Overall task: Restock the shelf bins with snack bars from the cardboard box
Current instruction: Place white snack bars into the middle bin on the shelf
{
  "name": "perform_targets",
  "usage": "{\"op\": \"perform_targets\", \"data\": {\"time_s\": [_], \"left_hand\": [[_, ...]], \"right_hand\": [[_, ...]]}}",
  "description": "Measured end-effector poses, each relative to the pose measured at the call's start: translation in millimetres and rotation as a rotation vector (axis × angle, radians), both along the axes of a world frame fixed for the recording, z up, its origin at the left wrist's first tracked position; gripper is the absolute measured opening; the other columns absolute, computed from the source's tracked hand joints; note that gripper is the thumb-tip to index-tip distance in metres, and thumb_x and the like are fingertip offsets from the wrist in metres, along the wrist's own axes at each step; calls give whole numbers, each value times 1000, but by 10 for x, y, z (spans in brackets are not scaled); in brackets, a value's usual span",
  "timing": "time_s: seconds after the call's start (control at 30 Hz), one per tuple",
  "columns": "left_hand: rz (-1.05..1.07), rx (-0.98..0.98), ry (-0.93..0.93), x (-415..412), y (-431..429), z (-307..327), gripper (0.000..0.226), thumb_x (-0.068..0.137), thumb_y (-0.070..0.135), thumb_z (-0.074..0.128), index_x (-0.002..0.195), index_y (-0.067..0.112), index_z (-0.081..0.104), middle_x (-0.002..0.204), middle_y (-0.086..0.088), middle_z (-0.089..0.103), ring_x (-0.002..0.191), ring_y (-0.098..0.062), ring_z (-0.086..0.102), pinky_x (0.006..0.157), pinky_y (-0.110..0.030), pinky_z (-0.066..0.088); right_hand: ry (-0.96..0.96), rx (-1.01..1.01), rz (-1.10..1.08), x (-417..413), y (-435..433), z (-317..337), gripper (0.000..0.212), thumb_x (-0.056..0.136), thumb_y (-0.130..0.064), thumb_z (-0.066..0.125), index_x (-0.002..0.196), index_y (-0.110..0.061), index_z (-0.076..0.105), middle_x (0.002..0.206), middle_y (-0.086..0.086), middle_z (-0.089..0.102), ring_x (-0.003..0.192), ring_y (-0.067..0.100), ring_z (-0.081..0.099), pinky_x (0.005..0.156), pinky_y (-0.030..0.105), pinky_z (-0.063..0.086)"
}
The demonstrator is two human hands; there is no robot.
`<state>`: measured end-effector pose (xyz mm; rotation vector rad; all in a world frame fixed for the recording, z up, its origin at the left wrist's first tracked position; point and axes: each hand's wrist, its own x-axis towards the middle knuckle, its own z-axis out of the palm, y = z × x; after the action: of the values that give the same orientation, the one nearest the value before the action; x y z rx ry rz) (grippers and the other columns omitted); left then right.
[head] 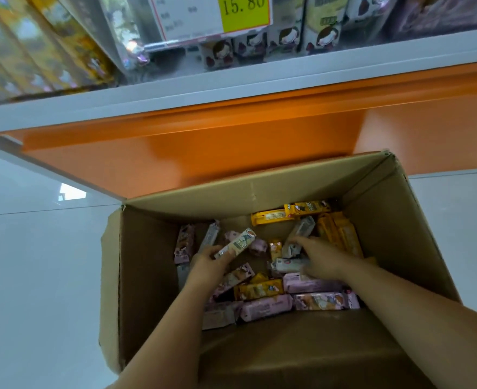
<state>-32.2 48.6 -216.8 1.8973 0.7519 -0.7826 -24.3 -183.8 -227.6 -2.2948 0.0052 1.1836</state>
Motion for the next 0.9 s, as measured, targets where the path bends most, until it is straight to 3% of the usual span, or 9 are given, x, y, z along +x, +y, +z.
{"op": "perform_targets", "data": {"time_s": [0.07,0.13,0.3,0.4,0.5,0.57,0.7,0.8,0.9], "left_hand": [[48,-5,49,-37,16,-78,40,94,29,57,131,13,55,115,-5,59,106,-25,59,94,-39,49],[56,3,82,-74,35,-151,39,94,29,58,129,13,58,116,-7,62,105,-26,59,96,-41,49],[-83,137,50,-63,20,-197,44,93,27,59,135,17,51,129,-6,57,107,-22,58,83,-29,48],[-185,223,-37,-22,24,-214,36,89,28,64,124,19,59,124,-7,58,100,-19,59,79,-30,51],[-259,304,-55,5,54,-284,33,84,35,70,110,17,64,145,-10,34,128,-27,41,96,-42,49],[-307,308,-43,37,67,-314,25,84,37,69,101,20,61,150,-8,23,133,-31,35,100,-44,45],[-343,201,54,95,89,-359,34,85,42,67,111,21,59,121,-5,53,105,-26,57,85,-40,54],[-345,152,50,93,65,-405,33,83,45,68,109,27,58,106,3,60,95,-21,60,77,-35,54],[-335,129,33,84,-51,-394,29,84,39,70,108,31,55,114,1,56,86,-15,59,66,-29,48]], "right_hand": [[-14,-2,-11,-14,52,-33,74,83,-4,67,144,-27,31,145,9,39,123,25,48,94,32,49],[-35,20,-56,-25,95,-76,73,80,-4,71,140,-26,36,138,9,47,114,24,55,89,34,52],[-176,34,-108,-56,186,-164,52,80,-9,70,124,-29,51,120,5,64,105,20,62,81,31,54],[-206,18,-87,-61,205,-183,51,80,-9,69,123,-28,50,116,5,65,102,21,63,73,28,51],[-196,10,-64,-66,224,-175,56,78,-12,74,126,-26,47,118,5,64,105,21,62,77,29,53],[-198,6,-77,-65,225,-172,55,79,-13,74,126,-23,48,117,5,64,104,21,62,78,28,52],[-215,72,-210,-48,204,-198,40,81,-12,72,115,-23,54,101,-3,64,95,14,61,62,7,41],[-201,83,-254,-21,231,-235,55,82,-11,72,131,-20,50,125,5,59,109,19,57,82,18,46],[-182,67,-292,21,291,-233,70,82,-14,73,142,-21,39,142,9,39,123,26,48,98,28,41]]}}
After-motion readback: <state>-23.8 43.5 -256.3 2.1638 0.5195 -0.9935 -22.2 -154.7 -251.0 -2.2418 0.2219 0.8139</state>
